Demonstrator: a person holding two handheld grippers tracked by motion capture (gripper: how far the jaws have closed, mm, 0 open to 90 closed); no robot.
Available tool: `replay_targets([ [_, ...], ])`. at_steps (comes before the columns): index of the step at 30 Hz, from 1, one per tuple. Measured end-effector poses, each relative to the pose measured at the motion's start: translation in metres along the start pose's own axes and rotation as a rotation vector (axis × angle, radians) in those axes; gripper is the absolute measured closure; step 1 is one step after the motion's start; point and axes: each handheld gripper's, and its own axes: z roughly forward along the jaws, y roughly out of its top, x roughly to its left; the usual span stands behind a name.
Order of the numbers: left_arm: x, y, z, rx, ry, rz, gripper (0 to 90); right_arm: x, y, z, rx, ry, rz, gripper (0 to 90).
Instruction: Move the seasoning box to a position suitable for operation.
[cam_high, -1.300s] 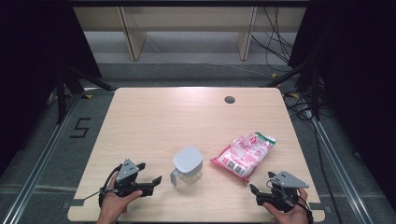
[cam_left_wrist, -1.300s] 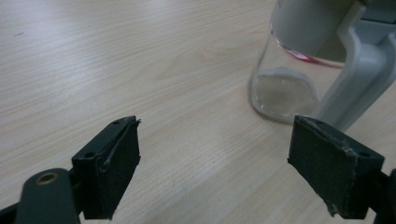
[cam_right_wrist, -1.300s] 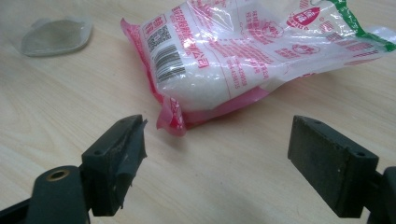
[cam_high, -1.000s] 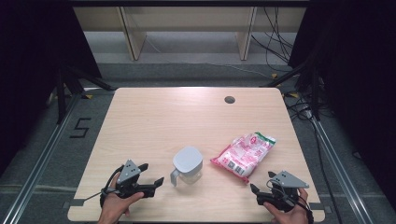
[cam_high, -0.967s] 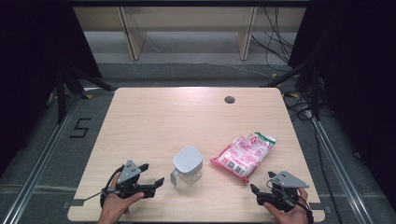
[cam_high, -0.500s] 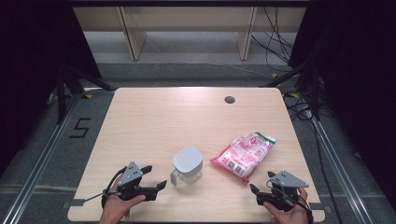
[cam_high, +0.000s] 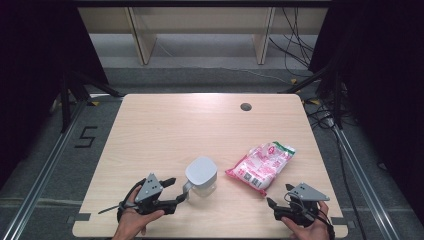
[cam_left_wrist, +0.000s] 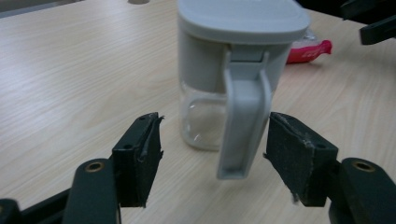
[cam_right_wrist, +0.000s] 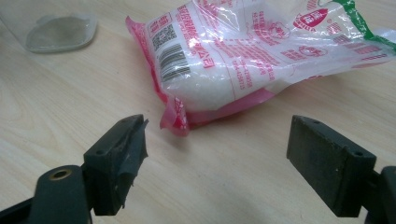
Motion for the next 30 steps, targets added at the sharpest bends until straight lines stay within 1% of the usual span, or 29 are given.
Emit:
replay_targets([
  [1, -0.002, 0.001, 0.002, 0.005, -0.001, 0.017, 39.9, 0.001, 0.0, 0.0, -0.012, -0.019, 0.0, 20.7],
  [2, -0.002, 0.001, 0.002, 0.005, -0.001, 0.017, 41.9, 0.001, 0.0, 0.0, -0.012, -0.019, 0.0, 20.7],
  [3, -0.004, 0.003, 0.007, 0.011, -0.026, 0.04, 43.1, 0.001, -0.001, -0.001, -0.001, -0.017, -0.005, 20.7],
  [4, -0.004, 0.003, 0.007, 0.011, -0.026, 0.04, 45.5, 0.001, -0.001, 0.0, -0.008, -0.019, 0.001, 20.7],
  [6, -0.007, 0.005, 0.015, 0.013, -0.048, 0.061, 51.8, 0.001, 0.0, 0.0, -0.011, -0.019, 0.002, 20.7],
  [7, -0.008, 0.005, 0.017, 0.021, -0.045, 0.072, 55.7, 0.002, 0.0, 0.0, -0.008, -0.02, 0.008, 20.7],
  [8, -0.008, 0.005, 0.017, 0.021, -0.045, 0.072, 58.9, 0.002, 0.0, 0.0, -0.008, -0.02, 0.008, 20.7],
  [9, -0.008, 0.006, 0.021, 0.009, -0.045, 0.085, 60.8, 0.001, -0.001, 0.0, -0.004, -0.012, -0.006, 20.7],
  [10, -0.008, 0.006, 0.021, 0.009, -0.045, 0.085, 64.0, 0.001, -0.001, 0.0, -0.004, -0.012, -0.006, 20.7],
  [11, -0.004, 0.006, 0.023, 0.017, -0.037, 0.082, 65.7, 0.001, -0.001, 0.0, -0.003, -0.017, 0.004, 20.7],
  [12, -0.002, 0.007, 0.023, 0.015, -0.036, 0.059, 66.7, 0.001, 0.0, 0.0, -0.003, -0.018, 0.007, 20.7],
  [13, -0.002, 0.007, 0.023, 0.015, -0.036, 0.059, 67.3, 0.002, 0.0, 0.001, -0.004, -0.016, 0.006, 20.8],
  [14, 0.003, 0.008, 0.024, 0.012, -0.051, 0.047, 67.5, 0.001, 0.0, 0.002, -0.001, 0.009, -0.003, 20.9],
  [15, 0.003, 0.008, 0.024, 0.012, -0.051, 0.047, 67.6, 0.001, 0.0, 0.001, 0.004, 0.004, -0.006, 21.0],
  [16, 0.005, 0.009, 0.025, 0.017, -0.037, 0.055, 67.6, 0.001, 0.0, 0.001, 0.004, 0.004, -0.006, 21.0],
  [17, 0.005, 0.009, 0.028, 0.01, -0.039, 0.039, 67.5, 0.001, 0.0, 0.002, 0.001, -0.005, -0.022, 21.1],
  [18, 0.005, 0.009, 0.028, 0.01, -0.039, 0.039, 67.6, 0.001, 0.0, 0.002, 0.001, -0.005, -0.022, 21.1],
  [19, 0.004, 0.01, 0.031, 0.009, -0.04, 0.044, 67.6, 0.001, 0.001, 0.003, 0.0, -0.008, -0.011, 21.1],
  [21, 0.004, 0.011, 0.033, 0.009, -0.041, 0.043, 67.7, 0.002, 0.0, 0.002, 0.003, -0.007, -0.009, 21.3],
  [22, 0.006, 0.013, 0.036, 0.012, -0.047, 0.052, 67.7, 0.002, 0.0, 0.002, 0.007, -0.008, -0.005, 21.3],
  [24, 0.007, 0.015, 0.038, 0.012, -0.05, 0.06, 67.7, 0.002, 0.0, 0.003, 0.001, -0.009, -0.015, 21.3],
  [25, 0.007, 0.015, 0.039, 0.017, -0.047, 0.059, 67.7, 0.001, 0.001, 0.003, 0.013, 0.015, -0.019, 21.3],
  [26, 0.008, 0.017, 0.04, 0.019, -0.055, 0.073, 67.7, 0.001, 0.001, 0.003, 0.005, 0.01, -0.019, 21.3],
  [27, 0.012, 0.018, 0.04, 0.02, -0.063, 0.107, 67.6, 0.002, 0.0, 0.004, -0.001, 0.013, -0.013, 21.3],
  [28, 0.012, 0.018, 0.04, 0.023, -0.058, 0.078, 67.6, 0.002, 0.0, 0.004, 0.002, 0.008, -0.009, 21.3],
  [29, 0.014, 0.017, 0.041, 0.021, -0.044, 0.088, 67.6, 0.003, 0.0, 0.003, 0.007, -0.003, -0.008, 21.4],
  [30, 0.014, 0.017, 0.041, 0.021, -0.044, 0.088, 67.4, 0.003, 0.0, 0.003, 0.007, -0.003, -0.008, 21.4],
])
